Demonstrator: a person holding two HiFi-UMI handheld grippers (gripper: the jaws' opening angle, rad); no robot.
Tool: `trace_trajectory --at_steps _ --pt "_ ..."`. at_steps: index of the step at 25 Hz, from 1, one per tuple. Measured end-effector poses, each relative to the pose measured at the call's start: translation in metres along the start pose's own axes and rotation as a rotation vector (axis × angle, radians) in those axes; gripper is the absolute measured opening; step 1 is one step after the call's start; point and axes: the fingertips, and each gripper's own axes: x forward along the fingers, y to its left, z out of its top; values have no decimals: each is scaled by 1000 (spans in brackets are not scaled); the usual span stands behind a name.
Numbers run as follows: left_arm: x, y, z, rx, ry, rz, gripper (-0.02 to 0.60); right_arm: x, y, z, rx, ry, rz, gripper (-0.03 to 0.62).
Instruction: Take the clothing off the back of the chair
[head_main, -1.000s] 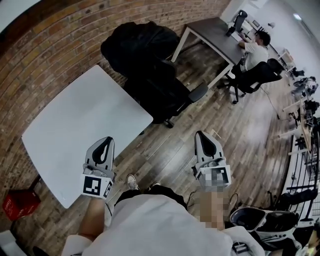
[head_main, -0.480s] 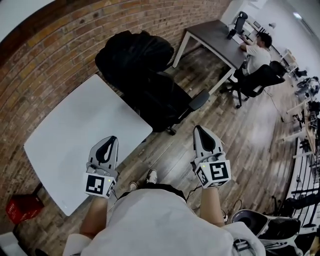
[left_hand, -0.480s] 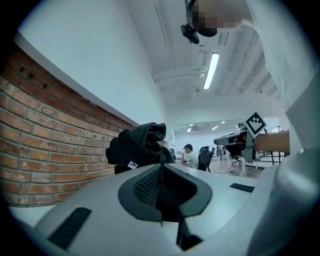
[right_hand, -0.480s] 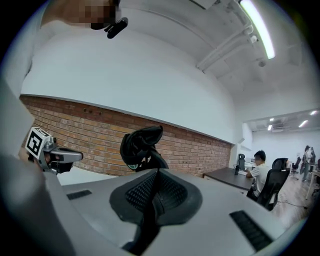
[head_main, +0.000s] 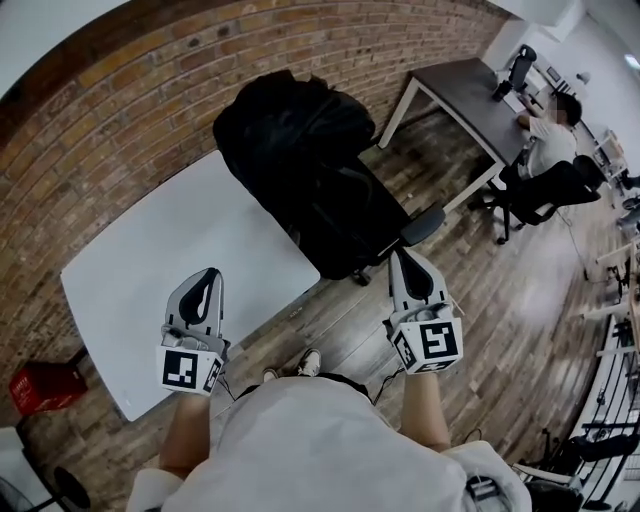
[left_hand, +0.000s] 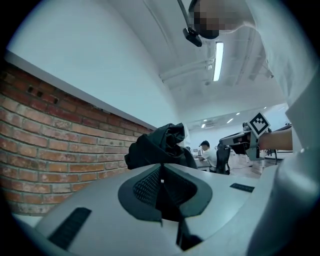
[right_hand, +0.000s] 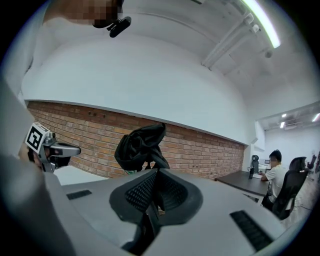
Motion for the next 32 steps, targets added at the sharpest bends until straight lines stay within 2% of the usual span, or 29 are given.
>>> trace_trajectory --at_steps 4,8,13,16,19,21,23,26,32 --pt "1 6 1 1 -1 27 35 15 4 8 -46 -14 39 21" --pt "-2 11 1 0 -2 39 35 29 7 33 -108 -67 68 21" --pt "-6 17 3 2 -8 46 35 56 27 70 -241 -120 148 30" --pt "-11 22 6 0 -18 58 35 75 44 86 -378 -93 195 134" --pt "-19 28 3 -5 -17 72 35 98 60 102 -514 -95 196 217" --pt "-25 31 1 -11 -14 81 35 113 66 115 -563 -125 187 286" --pt "-30 35 2 -13 -19 94 35 128 71 123 -613 -139 199 323" --pt "-37 42 4 -14 -25 113 35 153 79 117 -713 -72 231 407" --pt "-49 54 -1 -23 -13 152 35 193 94 103 -873 35 276 492"
